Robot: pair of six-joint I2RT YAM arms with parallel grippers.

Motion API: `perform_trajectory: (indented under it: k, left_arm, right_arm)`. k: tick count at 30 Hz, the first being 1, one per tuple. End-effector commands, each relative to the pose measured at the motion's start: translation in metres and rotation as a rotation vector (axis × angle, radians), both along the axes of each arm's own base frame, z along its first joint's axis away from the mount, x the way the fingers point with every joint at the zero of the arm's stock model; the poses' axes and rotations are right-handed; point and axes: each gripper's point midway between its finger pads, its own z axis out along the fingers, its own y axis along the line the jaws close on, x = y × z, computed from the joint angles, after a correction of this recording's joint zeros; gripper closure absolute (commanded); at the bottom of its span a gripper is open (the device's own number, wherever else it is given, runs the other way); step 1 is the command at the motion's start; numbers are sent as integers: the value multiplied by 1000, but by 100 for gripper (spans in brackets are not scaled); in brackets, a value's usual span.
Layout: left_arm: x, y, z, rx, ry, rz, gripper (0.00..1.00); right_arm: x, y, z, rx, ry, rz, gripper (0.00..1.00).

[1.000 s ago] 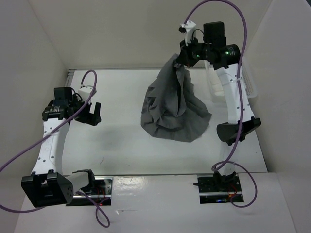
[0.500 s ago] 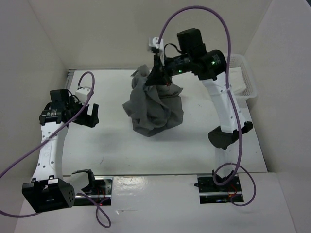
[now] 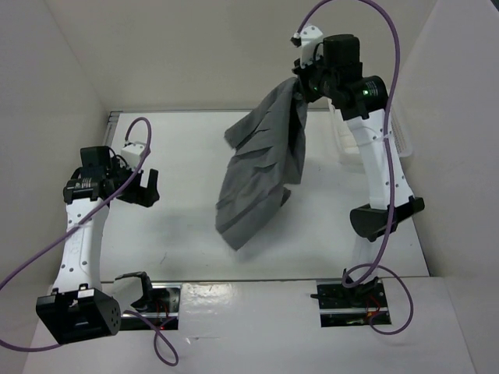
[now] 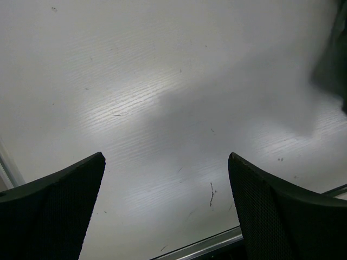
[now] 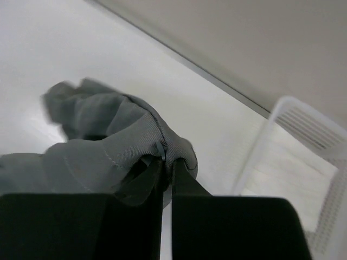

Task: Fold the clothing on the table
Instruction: Flatten the skirt out

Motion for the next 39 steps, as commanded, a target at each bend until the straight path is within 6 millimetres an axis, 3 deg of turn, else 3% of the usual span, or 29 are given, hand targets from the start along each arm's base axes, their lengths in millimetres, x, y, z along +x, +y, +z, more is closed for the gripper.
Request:
perform_trajectory:
  k: [1, 6, 8, 10, 11, 12, 15, 17, 18, 19, 20, 24, 25, 27, 28, 29, 30, 31, 32, 34, 37, 39]
  left_arm:
    - [3, -5, 6, -23, -31, -35, 0]
    - [5, -7, 10, -28, -42, -41, 0]
    - [5, -7, 10, -28, -42, -41, 0]
    - [2, -7, 8, -28, -40, -41, 0]
    - [2, -7, 8, -28, -40, -41, 0]
    - [0, -8, 7, -28, -39, -41, 0]
    - [-1, -6, 9, -18, -49, -35, 0]
    - [-2, -7, 12, -16, -60, -35, 0]
    - [-3, -7, 14, -14, -69, -35, 0]
    - [-3, -7, 14, -14, -69, -35, 0]
    - [-4, -7, 16, -12, -77, -36, 0]
    - [-6, -7, 21, -7, -97, -36, 0]
    - [-6, -5, 21, -7, -97, -27, 0]
    - [-6, -5, 23, -5, -106, -27, 0]
    - [-6, -7, 23, -13, -108, -34, 0]
    - [-6, -7, 23, -13, -108, -34, 0]
    - [-8, -7, 26, -10, -118, -34, 0]
    - [-8, -7, 26, -10, -118, -34, 0]
    - [-8, -7, 26, -10, -118, -34, 0]
    - [-8, -7, 26, -10, -118, -34, 0]
    - [-7, -7, 26, -4, -121, -40, 0]
    - [-9, -9, 25, -13, -113, -46, 0]
  right_arm:
    - [-11, -42, 76, 57, -229, -170, 100]
    - [-21, -51, 87, 52, -260, -194, 100]
    - [-33, -35, 93, 85, -259, -90, 100]
    - [-42, -20, 83, 88, -215, 14, 100]
    - [-53, -2, 79, 108, -187, 130, 100]
    - [-50, 8, 60, 105, -124, 173, 100]
    - [-66, 53, 23, 110, -4, 372, 100]
    - [-76, 96, -32, 47, 113, 480, 100]
    - [-85, 107, -33, 33, 110, 499, 100]
    - [-90, 123, -55, 0, 147, 528, 100]
    - [-107, 151, -76, -29, 193, 593, 100]
    - [-140, 213, -124, -89, 276, 725, 100]
    - [-143, 222, -123, -83, 275, 737, 100]
    - [-134, 240, -140, -68, 303, 710, 100]
    - [-127, 246, -131, -44, 284, 692, 100]
    - [-116, 255, -149, -52, 314, 666, 100]
    - [-90, 251, -130, -17, 260, 601, 100]
    - [-77, 251, -128, 17, 269, 563, 100]
    - [-55, 250, -137, 32, 272, 511, 100]
    - [-10, 229, -130, 56, 207, 366, 100]
    - [32, 203, -138, 53, 178, 195, 100]
    - [50, 189, -145, 61, 183, 113, 100]
